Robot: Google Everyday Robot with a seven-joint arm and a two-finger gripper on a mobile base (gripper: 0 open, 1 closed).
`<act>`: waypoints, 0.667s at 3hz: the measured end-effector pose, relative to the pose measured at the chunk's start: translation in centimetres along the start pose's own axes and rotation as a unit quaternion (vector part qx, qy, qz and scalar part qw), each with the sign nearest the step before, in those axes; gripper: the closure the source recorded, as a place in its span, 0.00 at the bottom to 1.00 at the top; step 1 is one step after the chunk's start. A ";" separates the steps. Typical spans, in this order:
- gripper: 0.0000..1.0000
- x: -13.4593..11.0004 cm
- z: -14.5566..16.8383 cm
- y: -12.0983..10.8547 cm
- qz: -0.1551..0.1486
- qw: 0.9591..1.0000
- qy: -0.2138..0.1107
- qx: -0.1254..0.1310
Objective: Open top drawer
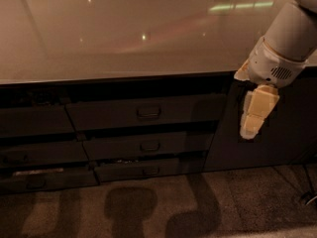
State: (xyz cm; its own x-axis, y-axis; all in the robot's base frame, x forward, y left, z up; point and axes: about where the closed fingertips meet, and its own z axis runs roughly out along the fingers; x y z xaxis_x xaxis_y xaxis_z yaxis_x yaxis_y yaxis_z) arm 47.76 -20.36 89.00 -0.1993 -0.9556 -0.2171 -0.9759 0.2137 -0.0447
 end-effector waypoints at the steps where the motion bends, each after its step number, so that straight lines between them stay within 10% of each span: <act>1: 0.00 -0.6 0.5 0.5 -0.026 0.999 0.010 0.038; 2: 0.00 -1.7 -0.4 3.3 -0.105 0.985 0.051 0.126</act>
Offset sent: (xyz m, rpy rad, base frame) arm -0.0409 0.0672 -0.0185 -0.3222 -0.5988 0.3011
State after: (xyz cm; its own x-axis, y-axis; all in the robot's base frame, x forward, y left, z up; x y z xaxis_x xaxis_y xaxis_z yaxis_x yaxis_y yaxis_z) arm 44.86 -18.14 89.64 -0.0169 -0.9968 -0.0779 -0.9460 0.0411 -0.3216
